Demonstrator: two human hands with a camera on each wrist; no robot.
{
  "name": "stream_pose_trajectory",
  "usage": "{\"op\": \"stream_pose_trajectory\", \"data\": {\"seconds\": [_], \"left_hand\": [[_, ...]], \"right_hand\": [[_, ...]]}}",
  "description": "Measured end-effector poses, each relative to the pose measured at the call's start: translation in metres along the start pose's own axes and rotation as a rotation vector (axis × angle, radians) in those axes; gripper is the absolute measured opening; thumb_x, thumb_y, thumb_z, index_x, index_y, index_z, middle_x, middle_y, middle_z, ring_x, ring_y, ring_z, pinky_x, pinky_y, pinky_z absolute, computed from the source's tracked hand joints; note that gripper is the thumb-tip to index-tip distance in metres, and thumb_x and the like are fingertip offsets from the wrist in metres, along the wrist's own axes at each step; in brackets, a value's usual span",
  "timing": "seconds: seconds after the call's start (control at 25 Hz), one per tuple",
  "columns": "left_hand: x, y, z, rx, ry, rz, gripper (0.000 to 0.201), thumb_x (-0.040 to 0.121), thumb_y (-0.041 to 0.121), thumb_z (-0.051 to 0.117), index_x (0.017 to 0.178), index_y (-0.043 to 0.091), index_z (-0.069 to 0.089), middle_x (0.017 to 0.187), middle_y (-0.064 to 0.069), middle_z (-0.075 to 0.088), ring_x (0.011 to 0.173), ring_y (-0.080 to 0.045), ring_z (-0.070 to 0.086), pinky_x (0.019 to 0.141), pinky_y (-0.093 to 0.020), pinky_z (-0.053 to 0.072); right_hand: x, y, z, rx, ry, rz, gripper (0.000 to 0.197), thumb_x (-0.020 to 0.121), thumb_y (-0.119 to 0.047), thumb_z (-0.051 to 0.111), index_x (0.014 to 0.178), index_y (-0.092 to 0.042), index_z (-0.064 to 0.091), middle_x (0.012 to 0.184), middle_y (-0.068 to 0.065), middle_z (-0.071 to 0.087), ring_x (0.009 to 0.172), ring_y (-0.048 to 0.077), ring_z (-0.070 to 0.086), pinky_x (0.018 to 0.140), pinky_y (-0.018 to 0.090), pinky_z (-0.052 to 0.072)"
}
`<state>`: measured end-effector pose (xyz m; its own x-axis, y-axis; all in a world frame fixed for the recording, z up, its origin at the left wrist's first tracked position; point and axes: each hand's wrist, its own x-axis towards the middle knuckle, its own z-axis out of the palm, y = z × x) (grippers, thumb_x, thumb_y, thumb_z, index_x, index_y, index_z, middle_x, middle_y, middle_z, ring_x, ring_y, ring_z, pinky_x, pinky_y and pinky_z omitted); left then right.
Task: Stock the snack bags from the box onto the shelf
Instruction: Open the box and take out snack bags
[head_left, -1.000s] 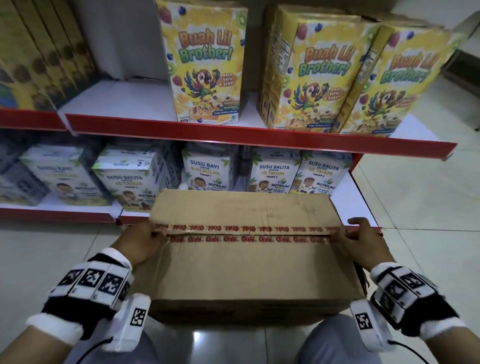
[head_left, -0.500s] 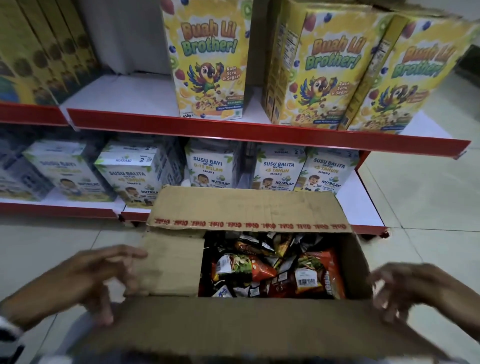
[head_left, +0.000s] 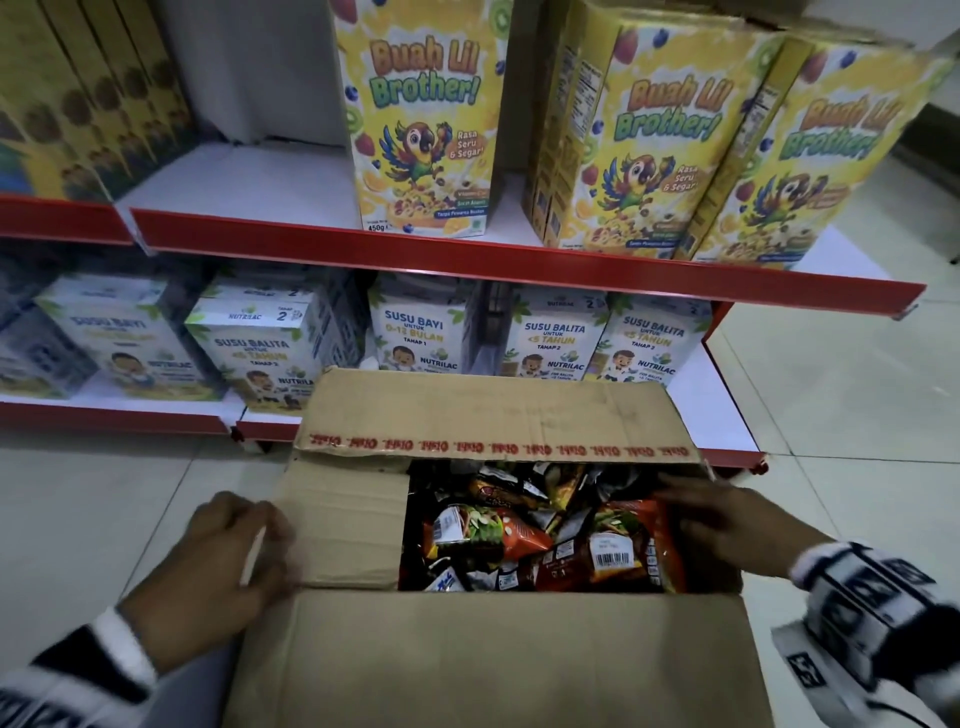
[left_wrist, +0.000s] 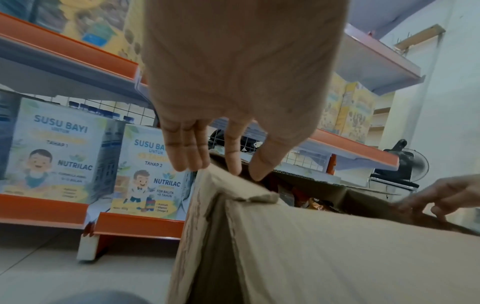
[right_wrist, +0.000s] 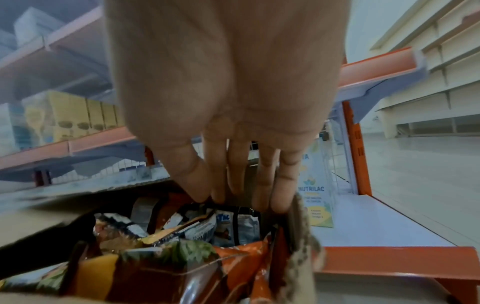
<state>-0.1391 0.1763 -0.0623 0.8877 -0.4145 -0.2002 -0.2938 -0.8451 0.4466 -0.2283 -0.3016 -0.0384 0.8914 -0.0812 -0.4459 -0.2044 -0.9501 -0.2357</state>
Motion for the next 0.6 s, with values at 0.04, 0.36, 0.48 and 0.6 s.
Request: {"op": "stream_pose_trajectory", "data": {"seconds": [0.04, 0.36, 0.48, 0.6], "left_hand": [[0.012, 0.006, 0.003, 0.022, 0.034, -0.068, 0.039, 0.07, 0.043, 0.059, 0.103, 0.023, 0.061, 0.106, -0.006, 0.049, 0.101, -0.027, 0.049, 0.089, -0.03, 0.04], [0.078, 0.072, 0.031, 0.462, -0.161, -0.072, 0.088, 0.08, 0.074, 0.039, 0.147, 0.024, 0.01, 0.156, -0.017, -0.014, 0.144, -0.037, -0.015, 0.115, -0.056, 0.003], [0.088, 0.084, 0.047, 0.506, -0.295, 0.035, 0.074, 0.084, 0.071, 0.039, 0.146, 0.039, 0.017, 0.155, -0.01, -0.028, 0.139, -0.036, -0.031, 0.11, -0.065, -0.01], [0.084, 0.092, 0.045, 0.548, -0.314, 0.01, 0.062, 0.087, 0.06, 0.042, 0.142, 0.036, 0.026, 0.157, -0.007, -0.021, 0.141, -0.037, -0.025, 0.109, -0.068, -0.002]], "right_hand": [[0.007, -0.004, -0.002, 0.015, -0.006, -0.036, 0.055, 0.093, -0.015, 0.053, 0.142, -0.033, 0.036, 0.149, -0.004, 0.036, 0.132, 0.015, 0.04, 0.108, 0.02, 0.03], [0.079, -0.009, -0.072, -0.007, 0.251, -0.035, 0.079, 0.09, -0.012, 0.059, 0.15, -0.025, 0.009, 0.159, 0.005, 0.009, 0.141, 0.029, 0.027, 0.113, 0.041, 0.025], [0.104, -0.003, -0.066, 0.033, 0.157, 0.043, 0.09, 0.089, -0.012, 0.062, 0.15, -0.028, -0.002, 0.159, -0.001, -0.011, 0.142, 0.028, 0.027, 0.104, 0.038, 0.036], [0.111, 0.006, -0.044, 0.124, 0.278, -0.031, 0.093, 0.082, -0.003, 0.066, 0.15, -0.025, 0.006, 0.158, 0.0, -0.013, 0.139, 0.03, 0.032, 0.086, 0.036, 0.043]]}}
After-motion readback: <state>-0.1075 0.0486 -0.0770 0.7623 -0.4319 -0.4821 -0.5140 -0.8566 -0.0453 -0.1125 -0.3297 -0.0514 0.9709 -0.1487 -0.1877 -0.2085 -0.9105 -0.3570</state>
